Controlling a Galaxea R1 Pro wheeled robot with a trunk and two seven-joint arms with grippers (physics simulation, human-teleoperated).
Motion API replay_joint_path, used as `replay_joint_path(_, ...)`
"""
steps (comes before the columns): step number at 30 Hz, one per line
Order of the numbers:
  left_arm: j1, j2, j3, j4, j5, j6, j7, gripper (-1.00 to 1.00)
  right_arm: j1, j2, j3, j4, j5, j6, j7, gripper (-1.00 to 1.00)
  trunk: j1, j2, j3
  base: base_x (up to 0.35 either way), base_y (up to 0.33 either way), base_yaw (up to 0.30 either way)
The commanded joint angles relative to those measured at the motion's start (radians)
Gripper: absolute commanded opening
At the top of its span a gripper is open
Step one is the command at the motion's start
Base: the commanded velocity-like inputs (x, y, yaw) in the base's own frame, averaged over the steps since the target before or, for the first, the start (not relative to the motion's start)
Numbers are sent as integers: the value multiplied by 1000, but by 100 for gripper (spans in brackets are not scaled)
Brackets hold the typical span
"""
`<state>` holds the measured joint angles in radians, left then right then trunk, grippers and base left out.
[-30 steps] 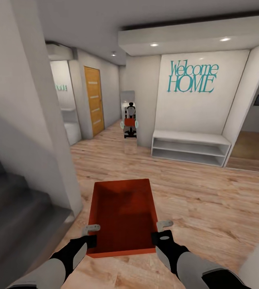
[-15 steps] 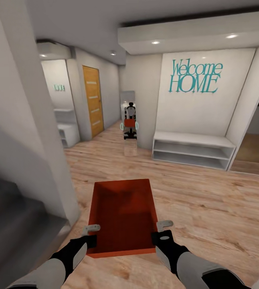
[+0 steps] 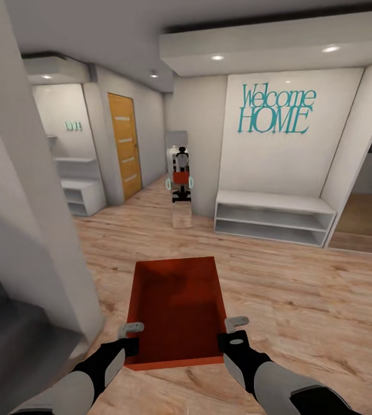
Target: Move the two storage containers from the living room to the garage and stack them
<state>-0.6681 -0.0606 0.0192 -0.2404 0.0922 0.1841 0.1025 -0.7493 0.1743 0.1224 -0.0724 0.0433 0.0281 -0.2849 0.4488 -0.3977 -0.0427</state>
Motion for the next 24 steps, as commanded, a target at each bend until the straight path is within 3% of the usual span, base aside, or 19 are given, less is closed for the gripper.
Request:
replay_joint_path(1,-1,50,13,-20,12,6,8,-100,-1,0,-10,4,-5,3,-11,-100,1,-2,-2,321,0,-2)
replay_joint_path(24,-1,48,12,-20,12,6,8,-100,-1,0,-10,4,-5,3,-11,-100,1,-2,-2,321,0,0)
